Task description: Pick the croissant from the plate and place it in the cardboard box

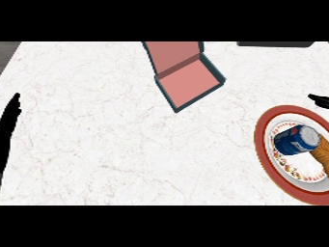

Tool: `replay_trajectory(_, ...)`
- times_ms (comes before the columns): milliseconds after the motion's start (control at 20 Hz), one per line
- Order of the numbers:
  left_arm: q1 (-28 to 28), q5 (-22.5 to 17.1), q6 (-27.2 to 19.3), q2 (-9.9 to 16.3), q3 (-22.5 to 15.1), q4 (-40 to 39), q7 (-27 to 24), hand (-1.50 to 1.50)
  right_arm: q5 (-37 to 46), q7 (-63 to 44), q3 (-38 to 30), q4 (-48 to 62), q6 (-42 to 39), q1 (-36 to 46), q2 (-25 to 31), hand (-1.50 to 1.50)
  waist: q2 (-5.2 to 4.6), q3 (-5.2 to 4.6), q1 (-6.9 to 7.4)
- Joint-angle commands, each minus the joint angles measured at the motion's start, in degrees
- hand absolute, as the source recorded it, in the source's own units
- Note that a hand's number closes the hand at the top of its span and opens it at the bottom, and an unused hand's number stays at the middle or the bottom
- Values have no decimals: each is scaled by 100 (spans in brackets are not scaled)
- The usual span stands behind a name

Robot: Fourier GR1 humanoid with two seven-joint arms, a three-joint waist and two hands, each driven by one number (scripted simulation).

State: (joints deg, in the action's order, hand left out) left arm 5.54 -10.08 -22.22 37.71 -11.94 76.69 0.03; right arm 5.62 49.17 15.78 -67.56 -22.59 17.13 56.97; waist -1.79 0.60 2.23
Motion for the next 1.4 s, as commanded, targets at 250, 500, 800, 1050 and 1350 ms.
replay_trajectory(250, 214, 283, -54, -185, -222, -109, 70, 0, 2156, 1711, 1129, 849, 511, 633, 717, -150, 49, -35, 202)
replay_trajectory(500, 279, 247, 71, -201, -93, -357, 17, 0, 3302, 1733, 1752, 1491, 1341, 1019, 453, -150, 73, -45, 117)
replay_trajectory(800, 60, 313, 61, -325, -18, -279, 49, 0, 4054, 1440, 2182, 2445, 1162, 1896, -383, -150, 130, -52, 32)
replay_trajectory(1050, 346, 433, 136, -332, 138, -381, 255, 0, 4526, 1645, 2152, 3522, 1792, 2305, -985, -150, 129, -50, -35)
replay_trajectory(1350, 277, 409, 441, -304, 369, -357, 263, 0, 4792, 1724, 2079, 3933, 2090, 2329, -1341, -150, 148, -54, -108)
